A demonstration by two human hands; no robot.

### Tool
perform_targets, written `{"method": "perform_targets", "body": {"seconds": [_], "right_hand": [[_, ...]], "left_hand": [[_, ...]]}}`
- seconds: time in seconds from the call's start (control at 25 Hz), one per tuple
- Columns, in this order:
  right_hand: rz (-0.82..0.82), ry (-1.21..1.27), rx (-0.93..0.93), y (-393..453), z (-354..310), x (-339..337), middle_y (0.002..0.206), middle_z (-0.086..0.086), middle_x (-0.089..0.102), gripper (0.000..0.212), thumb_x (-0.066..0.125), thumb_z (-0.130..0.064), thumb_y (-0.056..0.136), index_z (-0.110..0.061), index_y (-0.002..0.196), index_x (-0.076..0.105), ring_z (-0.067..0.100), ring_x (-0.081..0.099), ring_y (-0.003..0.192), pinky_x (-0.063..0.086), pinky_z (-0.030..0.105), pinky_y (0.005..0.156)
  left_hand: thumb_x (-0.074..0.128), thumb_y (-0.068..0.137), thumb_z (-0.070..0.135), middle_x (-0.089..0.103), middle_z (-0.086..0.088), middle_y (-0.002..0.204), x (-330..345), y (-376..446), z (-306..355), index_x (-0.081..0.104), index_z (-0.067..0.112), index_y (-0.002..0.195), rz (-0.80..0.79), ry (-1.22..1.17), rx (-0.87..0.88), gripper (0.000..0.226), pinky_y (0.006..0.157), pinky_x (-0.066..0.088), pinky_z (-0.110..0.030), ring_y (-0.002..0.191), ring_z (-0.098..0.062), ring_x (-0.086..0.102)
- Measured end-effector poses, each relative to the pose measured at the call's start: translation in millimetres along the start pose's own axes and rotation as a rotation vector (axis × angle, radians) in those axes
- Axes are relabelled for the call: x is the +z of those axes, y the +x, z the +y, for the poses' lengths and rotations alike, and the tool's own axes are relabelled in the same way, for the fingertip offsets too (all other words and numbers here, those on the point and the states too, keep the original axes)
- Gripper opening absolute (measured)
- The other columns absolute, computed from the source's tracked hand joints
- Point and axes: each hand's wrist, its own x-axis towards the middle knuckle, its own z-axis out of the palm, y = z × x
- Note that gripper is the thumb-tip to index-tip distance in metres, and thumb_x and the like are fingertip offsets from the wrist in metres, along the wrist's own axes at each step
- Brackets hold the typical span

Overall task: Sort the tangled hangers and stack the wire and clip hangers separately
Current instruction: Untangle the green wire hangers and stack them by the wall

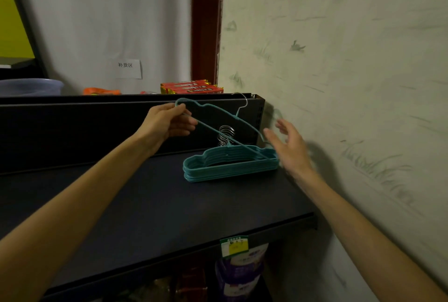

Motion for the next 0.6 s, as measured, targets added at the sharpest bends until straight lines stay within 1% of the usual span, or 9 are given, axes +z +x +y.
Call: {"method": "perform_targets", "body": {"seconds": [0.04,0.12,0.16,0.24,0.28,0.32,0.4,0.48,0.6], "right_hand": [[-0.064,-0.129,-0.117,2.1,-9.2,1.9,0.148,-0.002,0.049,0.074,0.067,-0.057,0.088,-0.021,0.148,0.043,0.011,0.046,0.132,0.038,0.032,0.109],[-0.210,-0.348,-0.279,7.3,-29.3,11.5,0.149,-0.004,0.047,0.089,0.066,-0.071,0.079,-0.025,0.150,0.039,0.011,0.044,0.131,0.037,0.032,0.107],[-0.232,-0.413,-0.323,10.2,-37.2,17.2,0.142,-0.004,0.054,0.085,0.065,-0.072,0.079,-0.025,0.148,0.043,0.011,0.050,0.124,0.042,0.032,0.104],[-0.170,-0.432,-0.441,14.8,-44.9,28.3,0.109,-0.004,0.072,0.052,0.060,-0.060,0.091,-0.024,0.128,0.064,0.010,0.065,0.094,0.056,0.037,0.084],[-0.120,-0.378,-0.491,15.9,-46.9,31.9,0.089,-0.004,0.074,0.036,0.056,-0.051,0.098,-0.022,0.113,0.071,0.011,0.068,0.076,0.058,0.040,0.071],[-0.075,-0.277,-0.497,17.6,-48.1,33.0,0.074,-0.005,0.072,0.031,0.052,-0.044,0.102,-0.021,0.101,0.073,0.011,0.067,0.061,0.057,0.042,0.060],[0.027,-0.005,-0.401,21.2,-51.8,29.9,0.061,0.000,0.067,0.034,0.047,-0.038,0.106,-0.016,0.092,0.069,0.017,0.064,0.047,0.053,0.038,0.047],[0.105,0.237,-0.274,22.7,-59.4,26.5,0.058,0.006,0.063,0.038,0.045,-0.035,0.107,-0.010,0.088,0.067,0.023,0.058,0.045,0.046,0.028,0.044],[0.042,0.382,-0.126,6.8,-64.4,39.7,0.055,0.009,0.055,0.041,0.042,-0.030,0.108,-0.004,0.085,0.065,0.011,0.050,0.044,0.038,0.015,0.046]], "left_hand": [[0.049,0.105,0.023,0.075,-0.007,0.077,4.9,0.3,5.1,0.065,0.004,0.101,-0.018,0.008,0.050,0.025,0.060,0.058,-0.026,0.071,-0.019,0.072],[0.050,0.105,0.025,0.074,-0.007,0.076,16.4,-1.0,17.1,0.064,0.004,0.101,-0.057,0.005,0.155,0.025,0.062,0.059,-0.028,0.070,-0.020,0.071],[0.050,0.105,0.026,0.073,-0.006,0.075,23.3,-1.6,24.1,0.063,0.005,0.100,-0.068,-0.003,0.201,0.025,0.063,0.059,-0.029,0.070,-0.020,0.071],[0.048,0.105,0.028,0.072,-0.005,0.076,34.3,-1.5,39.2,0.063,0.008,0.098,-0.101,-0.042,0.271,0.026,0.065,0.059,-0.030,0.072,-0.019,0.070],[0.047,0.105,0.031,0.072,-0.005,0.079,37.7,-1.5,45.9,0.063,0.008,0.099,-0.126,-0.070,0.294,0.028,0.066,0.059,-0.030,0.074,-0.020,0.070],[0.045,0.105,0.036,0.073,-0.005,0.083,38.9,-1.6,51.2,0.063,0.009,0.102,-0.142,-0.088,0.313,0.032,0.067,0.059,-0.030,0.077,-0.020,0.070],[0.041,0.104,0.044,0.073,-0.006,0.088,36.1,-3.2,52.7,0.062,0.009,0.109,-0.117,-0.068,0.347,0.041,0.066,0.058,-0.029,0.080,-0.020,0.070],[0.040,0.106,0.039,0.073,-0.004,0.087,32.4,-5.8,37.3,0.062,0.008,0.106,-0.018,0.004,0.385,0.038,0.062,0.056,-0.026,0.080,-0.019,0.071],[0.049,0.104,0.038,0.072,-0.004,0.100,27.0,-5.9,-0.6,0.063,0.009,0.107,0.170,0.130,0.441,0.032,0.066,0.059,-0.032,0.095,-0.020,0.072]]}}
